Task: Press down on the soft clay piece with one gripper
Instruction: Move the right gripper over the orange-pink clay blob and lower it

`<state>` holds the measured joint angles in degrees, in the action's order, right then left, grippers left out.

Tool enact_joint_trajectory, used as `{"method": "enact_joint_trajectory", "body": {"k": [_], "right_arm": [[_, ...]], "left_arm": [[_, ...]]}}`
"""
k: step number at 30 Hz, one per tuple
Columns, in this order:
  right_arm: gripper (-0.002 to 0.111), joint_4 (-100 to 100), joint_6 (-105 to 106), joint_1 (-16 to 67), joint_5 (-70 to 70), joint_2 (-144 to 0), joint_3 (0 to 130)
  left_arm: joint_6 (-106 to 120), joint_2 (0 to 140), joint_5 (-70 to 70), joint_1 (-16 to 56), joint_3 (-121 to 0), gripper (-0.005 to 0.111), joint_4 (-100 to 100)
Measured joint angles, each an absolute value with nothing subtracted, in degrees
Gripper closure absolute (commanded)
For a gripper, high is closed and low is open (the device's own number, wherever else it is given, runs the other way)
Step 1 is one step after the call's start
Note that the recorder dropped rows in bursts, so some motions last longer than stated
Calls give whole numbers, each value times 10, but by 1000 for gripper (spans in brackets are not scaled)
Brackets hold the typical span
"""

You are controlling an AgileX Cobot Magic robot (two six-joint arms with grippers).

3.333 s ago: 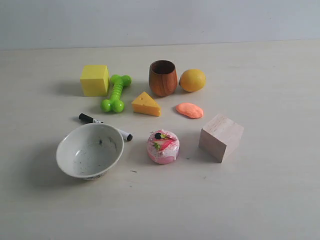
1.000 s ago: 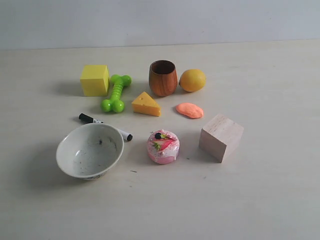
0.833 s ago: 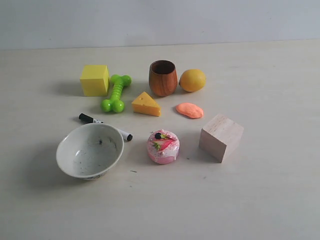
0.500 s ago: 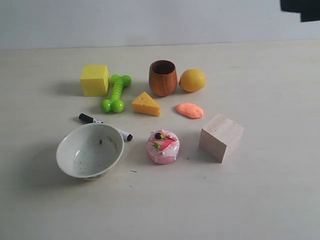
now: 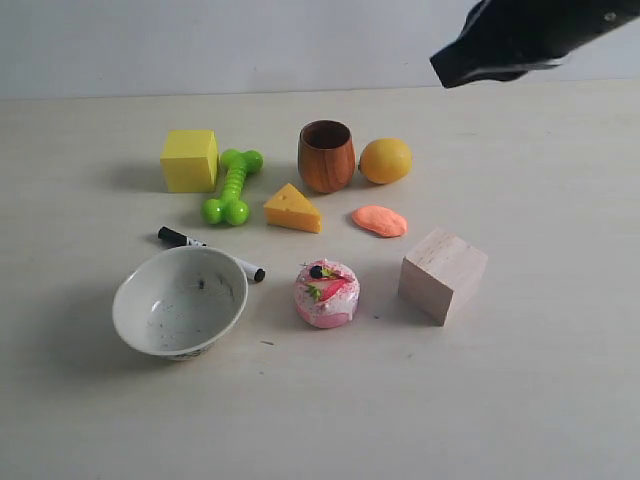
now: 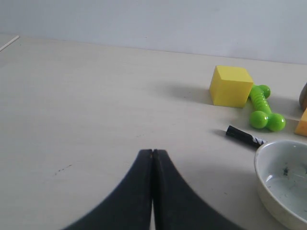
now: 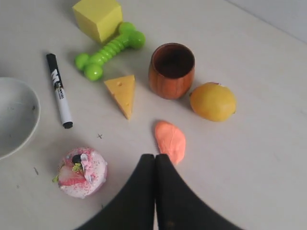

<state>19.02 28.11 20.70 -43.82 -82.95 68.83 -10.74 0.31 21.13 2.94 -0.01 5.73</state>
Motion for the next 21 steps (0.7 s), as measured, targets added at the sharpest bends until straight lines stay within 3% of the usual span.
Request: {"method": "enact_joint_trajectory", "body": {"k": [10,21], "right_arm": [[108,84,156,255,-622,-988,867],[108,105,149,257,-599,-1021,882]], "left_arm": [[-107,3,211,29,0,107,57],[-107,3,211,29,0,107,57]]}}
